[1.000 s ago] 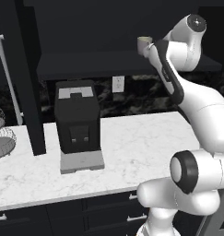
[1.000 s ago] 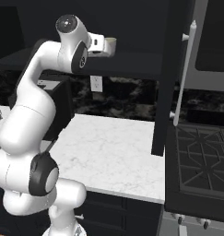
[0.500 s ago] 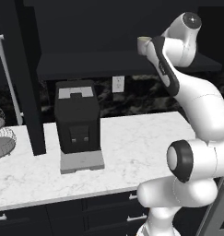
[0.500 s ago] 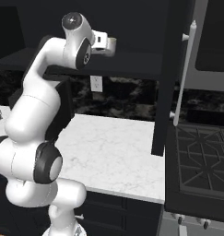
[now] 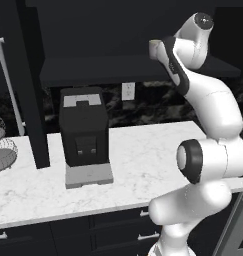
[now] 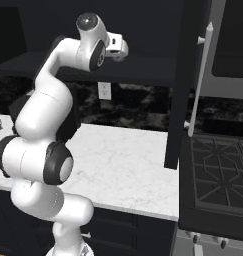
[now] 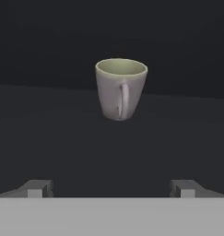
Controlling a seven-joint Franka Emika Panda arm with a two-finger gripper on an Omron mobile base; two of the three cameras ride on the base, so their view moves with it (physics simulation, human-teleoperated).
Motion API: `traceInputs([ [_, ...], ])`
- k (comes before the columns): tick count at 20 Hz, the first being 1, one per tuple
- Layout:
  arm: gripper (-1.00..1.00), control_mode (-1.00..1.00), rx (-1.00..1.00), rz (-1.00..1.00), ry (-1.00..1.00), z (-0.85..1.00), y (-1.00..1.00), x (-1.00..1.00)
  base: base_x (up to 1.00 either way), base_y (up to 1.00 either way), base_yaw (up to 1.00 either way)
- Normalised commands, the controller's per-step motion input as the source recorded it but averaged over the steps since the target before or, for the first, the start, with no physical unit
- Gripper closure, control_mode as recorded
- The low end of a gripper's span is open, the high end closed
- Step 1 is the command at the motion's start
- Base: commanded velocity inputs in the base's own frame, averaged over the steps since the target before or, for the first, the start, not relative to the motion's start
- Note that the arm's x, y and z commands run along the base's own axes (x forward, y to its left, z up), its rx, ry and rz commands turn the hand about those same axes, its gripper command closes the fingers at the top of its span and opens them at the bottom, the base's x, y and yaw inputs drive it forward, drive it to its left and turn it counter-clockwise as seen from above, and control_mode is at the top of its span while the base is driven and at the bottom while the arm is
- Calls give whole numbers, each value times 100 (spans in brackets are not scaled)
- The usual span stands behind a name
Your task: Gather all objects into one cabinet and sort the glasses and bowls to opposite sides.
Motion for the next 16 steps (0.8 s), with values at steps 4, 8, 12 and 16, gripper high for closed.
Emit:
traceInputs([
  [4, -100, -100, 0, 0, 4, 0, 0, 59, 0, 0, 0],
  [8, -100, -100, 0, 0, 4, 0, 0, 50, 0, 0, 0],
  [12, -100, -100, 0, 0, 2, 0, -1, 28, 0, 0, 0],
  [16, -100, -100, 3, 0, 0, 0, -10, 4, 0, 0, 0],
])
